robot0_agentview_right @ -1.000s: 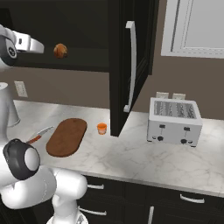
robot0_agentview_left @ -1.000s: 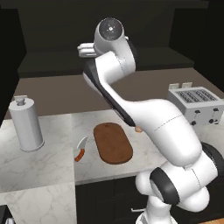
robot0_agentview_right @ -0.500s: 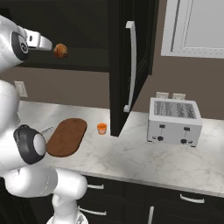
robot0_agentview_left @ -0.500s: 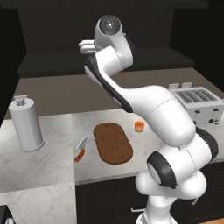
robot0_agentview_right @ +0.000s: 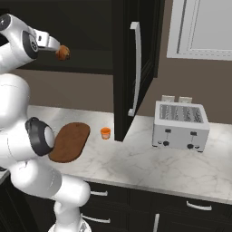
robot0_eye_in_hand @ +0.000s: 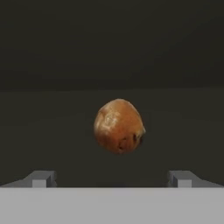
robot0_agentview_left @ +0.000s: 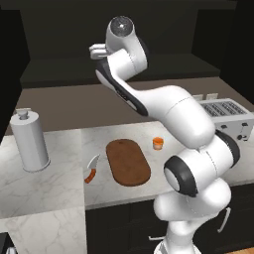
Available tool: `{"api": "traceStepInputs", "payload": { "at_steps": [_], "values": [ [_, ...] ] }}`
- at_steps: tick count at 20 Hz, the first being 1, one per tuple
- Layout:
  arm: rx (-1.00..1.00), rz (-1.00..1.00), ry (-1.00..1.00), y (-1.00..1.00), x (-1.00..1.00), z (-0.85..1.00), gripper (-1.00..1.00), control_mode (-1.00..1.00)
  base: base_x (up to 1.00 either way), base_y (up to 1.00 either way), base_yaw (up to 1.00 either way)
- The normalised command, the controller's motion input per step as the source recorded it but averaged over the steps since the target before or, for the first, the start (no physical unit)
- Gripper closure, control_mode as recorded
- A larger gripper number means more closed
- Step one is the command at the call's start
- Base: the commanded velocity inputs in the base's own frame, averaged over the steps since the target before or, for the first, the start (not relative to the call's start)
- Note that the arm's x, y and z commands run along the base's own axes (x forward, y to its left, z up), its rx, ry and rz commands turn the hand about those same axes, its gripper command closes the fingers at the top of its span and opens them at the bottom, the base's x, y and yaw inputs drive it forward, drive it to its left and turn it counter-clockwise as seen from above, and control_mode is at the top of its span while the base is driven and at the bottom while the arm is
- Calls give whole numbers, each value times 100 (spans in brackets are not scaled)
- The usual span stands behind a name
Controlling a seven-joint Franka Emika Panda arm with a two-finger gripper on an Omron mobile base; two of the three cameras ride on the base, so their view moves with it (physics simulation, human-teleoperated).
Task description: Pick the bread, place it on the cutting board, pick the jam, place it on the counter, and close the cabinet.
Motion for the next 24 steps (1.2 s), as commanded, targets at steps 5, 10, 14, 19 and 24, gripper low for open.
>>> {"api": "traceStepInputs", "payload": {
  "at_steps": [5,10,14,19,24],
  "values": [
    [0,0,0,-1,39,-15,-100,-100,0,0,0],
    [0,1,0,-6,33,-19,-100,-100,0,0,0],
    [0,0,0,-13,34,-4,-100,-100,0,0,0],
    [0,0,0,-12,31,-3,-100,-100,0,0,0],
    [0,0,1,-1,22,-18,-100,-100,0,0,0]
  ]
}}
